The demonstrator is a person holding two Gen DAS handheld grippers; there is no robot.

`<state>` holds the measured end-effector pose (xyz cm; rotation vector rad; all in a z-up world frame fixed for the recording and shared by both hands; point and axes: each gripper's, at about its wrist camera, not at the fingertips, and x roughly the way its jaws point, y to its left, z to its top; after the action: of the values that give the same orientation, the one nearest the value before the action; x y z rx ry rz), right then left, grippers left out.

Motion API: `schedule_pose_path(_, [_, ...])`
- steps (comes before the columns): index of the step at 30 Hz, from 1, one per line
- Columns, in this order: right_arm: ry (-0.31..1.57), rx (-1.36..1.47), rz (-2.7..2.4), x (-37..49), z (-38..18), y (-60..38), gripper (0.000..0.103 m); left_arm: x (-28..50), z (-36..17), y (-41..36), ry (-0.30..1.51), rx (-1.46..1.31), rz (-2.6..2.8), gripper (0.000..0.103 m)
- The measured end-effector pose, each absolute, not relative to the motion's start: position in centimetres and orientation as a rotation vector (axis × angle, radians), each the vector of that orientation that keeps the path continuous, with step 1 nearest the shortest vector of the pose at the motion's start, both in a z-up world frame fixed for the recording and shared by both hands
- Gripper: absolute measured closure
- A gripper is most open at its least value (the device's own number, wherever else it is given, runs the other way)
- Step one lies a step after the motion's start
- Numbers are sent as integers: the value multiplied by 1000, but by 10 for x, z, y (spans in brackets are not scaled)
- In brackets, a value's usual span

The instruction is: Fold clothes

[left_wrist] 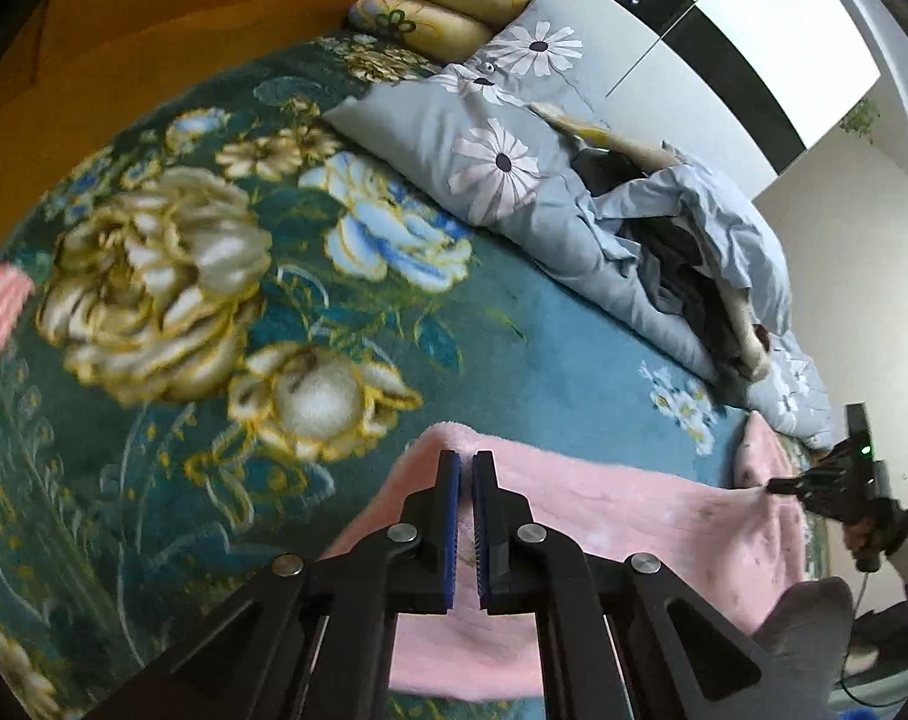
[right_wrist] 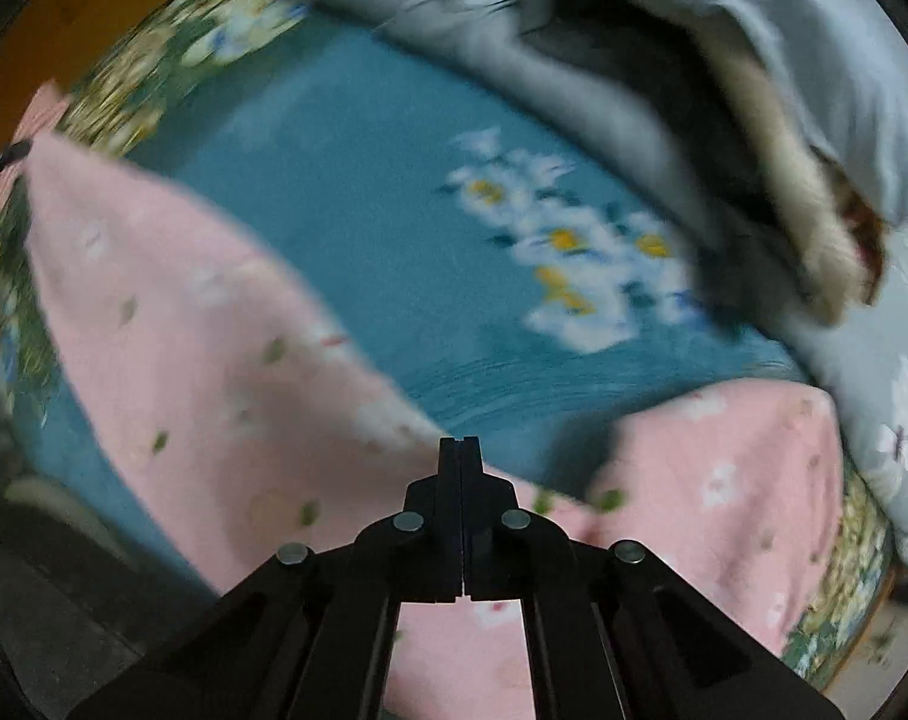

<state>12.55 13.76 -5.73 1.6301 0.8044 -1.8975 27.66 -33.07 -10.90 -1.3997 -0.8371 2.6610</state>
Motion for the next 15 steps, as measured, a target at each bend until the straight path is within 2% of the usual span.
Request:
schedule_pose_path(2, [833,1644,-1963,102,-67,136,103,249,-118,-335,-827,-1414,2667,98])
schedule_pose_path(6, [746,1756,-2062,61,-96,132,103,189,-163,-343,-894,-1580,2634,98])
schedule_pose_path(8, [718,1771,-2048,62,-99,124,103,174,-179,-344,-936,-1682,2605,98])
schedule_pose_path(10, [700,1742,-1976,71,-97,118,103,178,-179,-350,-1029,-1661,2591,98])
schedule_pose_path(11, [706,1724,-1933,76,-97,117,99,184,-176,-353,-1078,-1638,2587,97])
schedule_pose_path(13, [735,1712,-1878,83,-100,121,80,201,-168,-358,-1122,-1598,2596,90])
schedule_pose_path(14, [748,1708,-1855,86,-102,124,66,210,-164,-358,-1111,-1586,2609,75])
schedule_pose_path(15, [762,1704,-1832,90,-104,127,64,215,-162,-356,-1059,-1595,2626,61])
